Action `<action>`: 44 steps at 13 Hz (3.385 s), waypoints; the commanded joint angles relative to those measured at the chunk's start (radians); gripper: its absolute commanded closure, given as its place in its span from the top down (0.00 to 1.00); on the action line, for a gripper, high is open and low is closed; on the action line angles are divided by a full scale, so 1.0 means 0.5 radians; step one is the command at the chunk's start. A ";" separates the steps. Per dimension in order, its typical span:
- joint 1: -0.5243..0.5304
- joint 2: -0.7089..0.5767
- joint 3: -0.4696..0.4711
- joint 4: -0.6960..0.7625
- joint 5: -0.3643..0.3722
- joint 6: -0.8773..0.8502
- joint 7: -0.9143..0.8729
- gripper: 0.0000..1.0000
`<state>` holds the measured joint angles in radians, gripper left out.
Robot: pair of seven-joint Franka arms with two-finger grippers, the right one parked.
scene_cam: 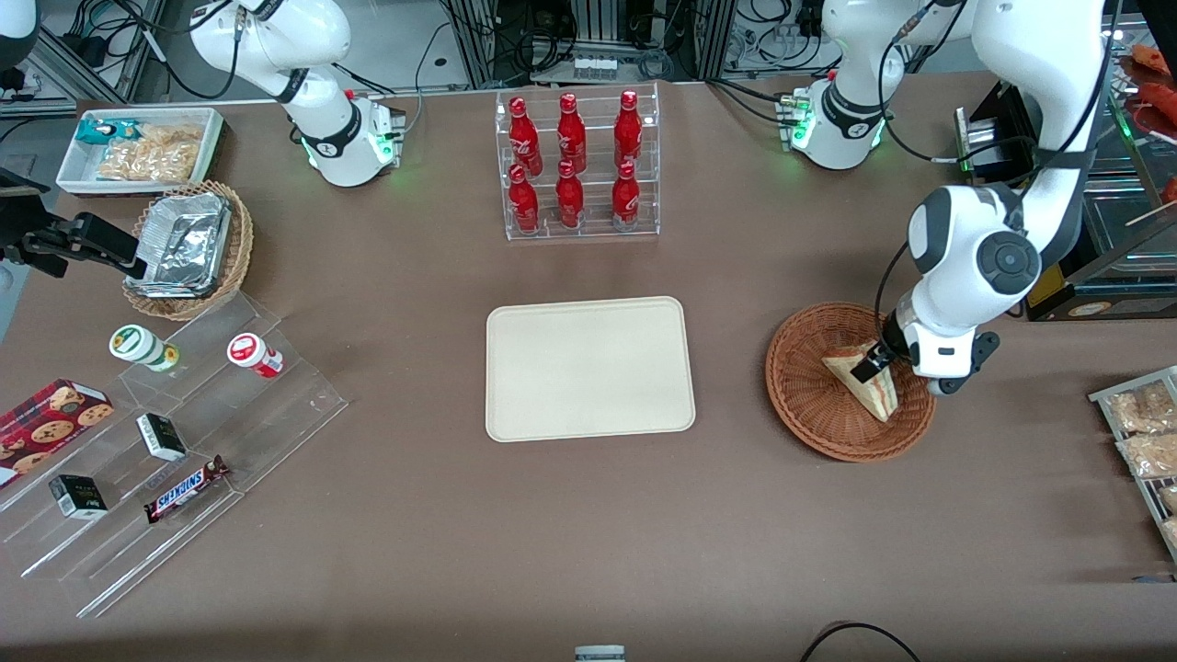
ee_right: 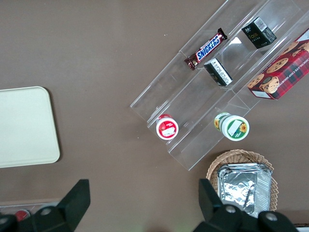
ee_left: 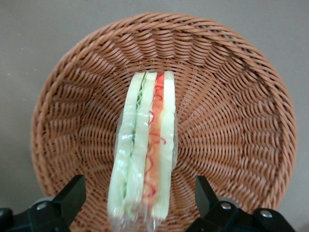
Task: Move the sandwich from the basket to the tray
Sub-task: 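Close the left gripper on the sandwich and lift it, then carry the sandwich with the left gripper over the cream tray, then lower the sandwich onto the tray and open the left gripper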
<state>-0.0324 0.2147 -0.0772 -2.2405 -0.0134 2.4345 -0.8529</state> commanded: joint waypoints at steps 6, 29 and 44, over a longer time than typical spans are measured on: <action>-0.006 0.055 -0.005 0.017 -0.013 0.028 -0.055 0.05; -0.787 0.819 -0.487 1.584 0.146 -1.000 -0.067 0.03; -1.058 1.163 -0.481 1.674 0.349 -0.546 -0.518 1.00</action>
<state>-0.5465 0.7905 -0.3252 -1.4304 0.1410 2.1611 -1.0819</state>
